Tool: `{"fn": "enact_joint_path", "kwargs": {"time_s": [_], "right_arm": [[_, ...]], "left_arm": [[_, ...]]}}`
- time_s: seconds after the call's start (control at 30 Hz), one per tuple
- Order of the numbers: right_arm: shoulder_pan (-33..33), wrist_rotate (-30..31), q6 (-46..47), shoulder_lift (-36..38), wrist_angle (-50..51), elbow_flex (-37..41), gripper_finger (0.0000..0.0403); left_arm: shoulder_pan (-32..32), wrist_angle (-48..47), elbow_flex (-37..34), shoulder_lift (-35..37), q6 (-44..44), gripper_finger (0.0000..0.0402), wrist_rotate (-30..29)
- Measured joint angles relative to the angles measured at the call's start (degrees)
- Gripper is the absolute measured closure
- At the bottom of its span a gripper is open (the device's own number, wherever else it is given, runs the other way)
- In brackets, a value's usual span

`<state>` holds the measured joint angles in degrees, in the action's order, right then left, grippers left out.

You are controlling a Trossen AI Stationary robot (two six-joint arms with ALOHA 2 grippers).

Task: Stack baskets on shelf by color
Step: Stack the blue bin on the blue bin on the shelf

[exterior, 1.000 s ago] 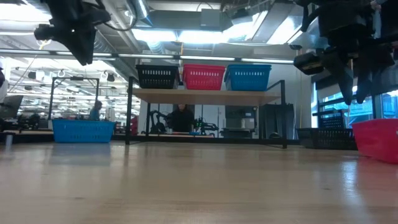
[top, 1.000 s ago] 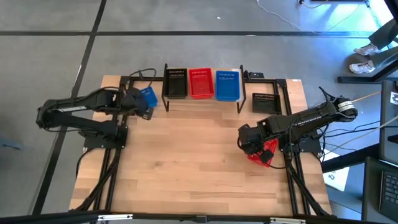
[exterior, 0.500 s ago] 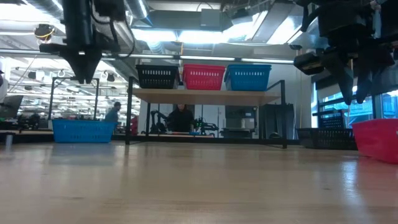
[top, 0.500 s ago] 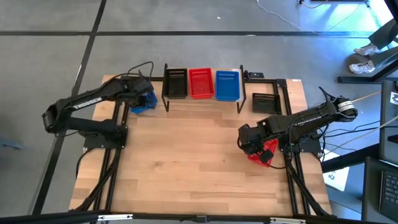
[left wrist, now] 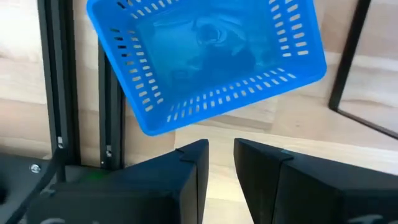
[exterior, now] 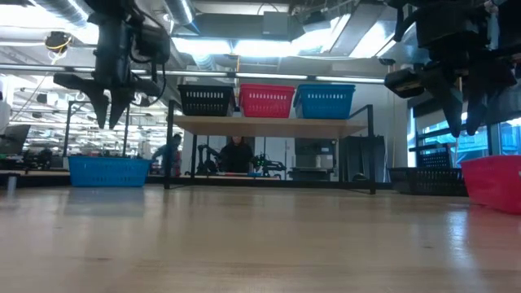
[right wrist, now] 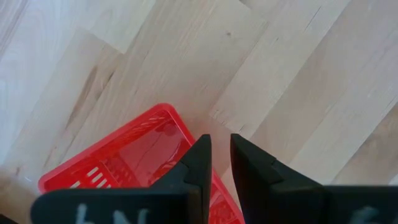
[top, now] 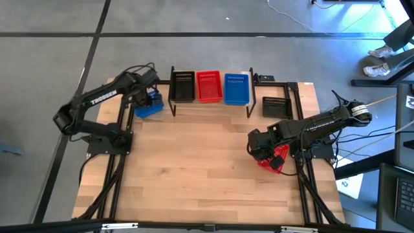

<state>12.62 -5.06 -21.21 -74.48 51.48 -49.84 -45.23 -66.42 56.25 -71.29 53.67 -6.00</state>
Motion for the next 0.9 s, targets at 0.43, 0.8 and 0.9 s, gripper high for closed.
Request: {"fn": "enact_joint_path", "kwargs": {"time_s": [0.43, 0.8, 0.9], "right_arm": [[-0.02, 0.00, -0.09, 0.00, -0.04, 0.00, 0.0344], [0.00, 0.00, -0.26, 0.00, -0.04, 0.00, 0.0344], [-0.02, -0.02, -0.11, 0.00, -0.04, 0.00, 0.0344]], "left_arm": [[-0.95, 0.76, 0.00, -6.36, -36.71, 0.0333, 1.54], [-0.95, 3.66, 0.00, -11.04, -44.37, 0.0333, 3.92], [-0.94, 4.03, 0.00, -12.70, -44.40, 0.0333, 4.01]]}}
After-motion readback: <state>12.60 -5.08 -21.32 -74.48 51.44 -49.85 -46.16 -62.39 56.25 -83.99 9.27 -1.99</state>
